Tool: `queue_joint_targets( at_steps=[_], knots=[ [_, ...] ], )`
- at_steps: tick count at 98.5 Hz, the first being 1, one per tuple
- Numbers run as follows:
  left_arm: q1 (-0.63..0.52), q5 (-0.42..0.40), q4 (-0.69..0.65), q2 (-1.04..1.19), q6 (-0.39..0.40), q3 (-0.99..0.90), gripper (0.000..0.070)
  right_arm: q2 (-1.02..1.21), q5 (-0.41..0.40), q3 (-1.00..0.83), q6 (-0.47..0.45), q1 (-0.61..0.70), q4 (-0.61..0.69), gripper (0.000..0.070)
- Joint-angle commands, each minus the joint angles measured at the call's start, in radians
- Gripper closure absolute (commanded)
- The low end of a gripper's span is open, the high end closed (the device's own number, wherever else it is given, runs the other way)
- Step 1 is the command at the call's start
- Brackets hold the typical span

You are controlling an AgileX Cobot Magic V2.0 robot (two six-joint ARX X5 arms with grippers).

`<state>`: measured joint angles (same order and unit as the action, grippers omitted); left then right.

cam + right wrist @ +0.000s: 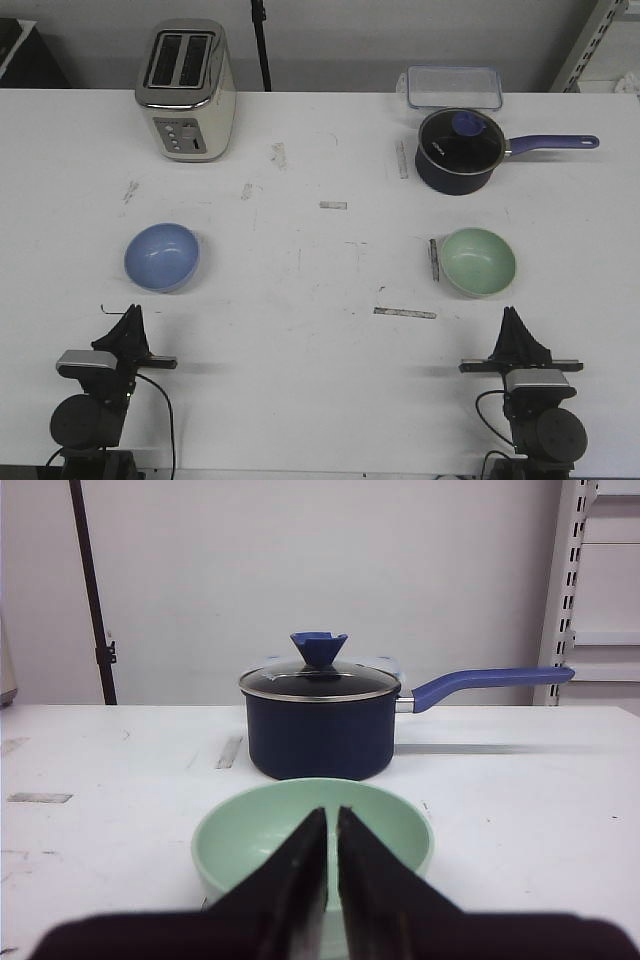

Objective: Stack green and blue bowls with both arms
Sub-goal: 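Move the right gripper forward toward the pale green bowl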

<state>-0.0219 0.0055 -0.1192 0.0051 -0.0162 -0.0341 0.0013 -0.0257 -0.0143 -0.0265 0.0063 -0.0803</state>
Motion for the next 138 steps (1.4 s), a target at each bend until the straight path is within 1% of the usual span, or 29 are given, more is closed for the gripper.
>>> queue_joint_targets(
  at_steps=[1,41,65,95,115,122,138],
  knots=[
    [0.001,0.001,-0.013,-0.002,0.008,0.022,0.0698,0.0,0.0,0.002,-0.002,0.0,-0.009,0.0691],
    [0.001,0.001,-0.013,-0.002,0.008,0.022,0.0699,0.0,0.0,0.0,-0.002,0.0,-0.027,0.0691],
    [0.001,0.001,-0.013,-0.002,0.008,0.022,0.0698,0.0,0.0,-0.037,-0.002,0.0,-0.014,0.0691],
    [0.001,0.001,-0.013,-0.002,0.008,0.022,0.0698,0.007,0.01,-0.124,-0.002,0.0,0.129,0.0691],
    [0.001,0.001,-0.013,-0.002,0.008,0.022,0.0698,0.084,0.038,-0.206,-0.002,0.0,0.158,0.0691],
    [0.001,0.001,-0.013,-0.002,0.008,0.022,0.0698,0.133,0.054,-0.241,-0.002,0.0,0.158,0.0691],
    [0.001,0.001,-0.013,-0.002,0.008,0.022,0.0699,0.28,0.053,-0.333,-0.003,0.0,0.166,0.0691]
  ],
)
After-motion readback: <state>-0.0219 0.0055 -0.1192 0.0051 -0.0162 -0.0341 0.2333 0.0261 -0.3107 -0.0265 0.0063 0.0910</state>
